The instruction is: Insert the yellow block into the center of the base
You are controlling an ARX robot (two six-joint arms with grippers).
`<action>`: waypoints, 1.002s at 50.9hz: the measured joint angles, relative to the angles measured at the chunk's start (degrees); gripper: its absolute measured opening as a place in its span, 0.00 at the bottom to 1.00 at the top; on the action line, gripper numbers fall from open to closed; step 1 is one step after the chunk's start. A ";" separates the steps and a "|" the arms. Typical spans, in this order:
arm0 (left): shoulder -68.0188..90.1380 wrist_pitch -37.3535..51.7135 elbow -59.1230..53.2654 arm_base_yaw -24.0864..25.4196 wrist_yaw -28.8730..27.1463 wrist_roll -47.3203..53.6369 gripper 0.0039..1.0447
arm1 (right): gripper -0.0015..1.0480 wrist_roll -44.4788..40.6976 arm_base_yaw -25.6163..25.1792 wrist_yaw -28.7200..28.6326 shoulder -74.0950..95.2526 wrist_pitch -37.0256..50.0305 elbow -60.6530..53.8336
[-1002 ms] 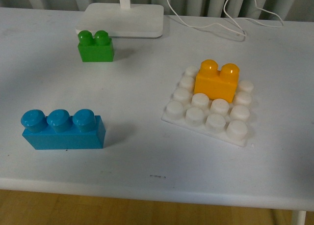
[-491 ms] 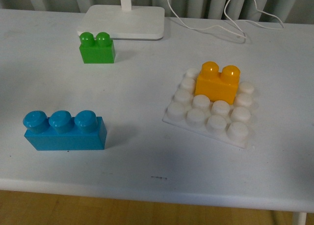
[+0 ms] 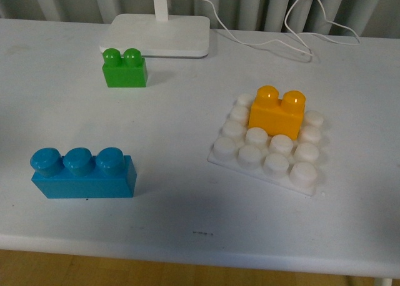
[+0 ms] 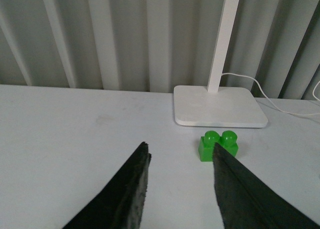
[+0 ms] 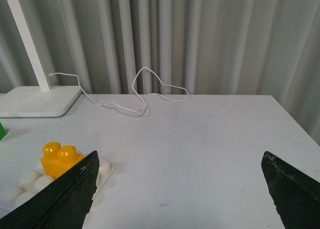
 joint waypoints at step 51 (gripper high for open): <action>-27.85 -16.02 -10.54 7.32 7.43 -1.42 0.04 | 0.91 0.00 0.00 0.02 0.00 0.00 0.00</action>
